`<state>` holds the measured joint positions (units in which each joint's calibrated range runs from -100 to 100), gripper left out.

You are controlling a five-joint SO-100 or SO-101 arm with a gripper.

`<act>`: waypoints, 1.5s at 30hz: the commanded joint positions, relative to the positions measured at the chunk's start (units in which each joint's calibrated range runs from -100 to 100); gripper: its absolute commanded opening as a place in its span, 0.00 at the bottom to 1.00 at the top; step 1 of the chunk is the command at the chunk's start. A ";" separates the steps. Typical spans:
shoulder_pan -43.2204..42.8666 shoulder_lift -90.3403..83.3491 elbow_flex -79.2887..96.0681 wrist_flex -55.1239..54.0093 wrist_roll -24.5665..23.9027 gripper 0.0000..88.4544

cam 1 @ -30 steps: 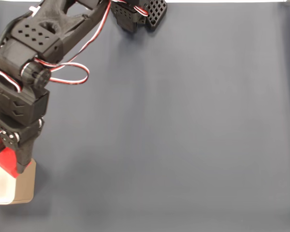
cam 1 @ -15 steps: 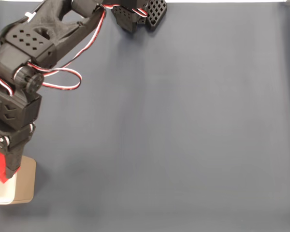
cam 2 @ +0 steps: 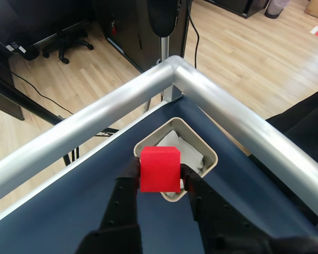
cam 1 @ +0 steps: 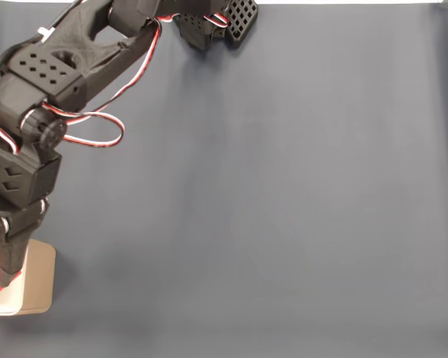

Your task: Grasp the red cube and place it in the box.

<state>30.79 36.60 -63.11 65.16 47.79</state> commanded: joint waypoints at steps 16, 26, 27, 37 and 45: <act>1.88 1.96 -6.60 -3.60 -0.54 0.02; 2.95 2.48 -6.60 -4.50 -0.44 0.02; 2.95 2.48 -6.60 -4.50 -0.44 0.02; 3.02 2.39 -6.60 -4.42 -0.59 0.03; 2.88 2.04 -6.60 -4.25 -1.07 0.19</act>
<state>33.31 39.99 -66.46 61.73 47.55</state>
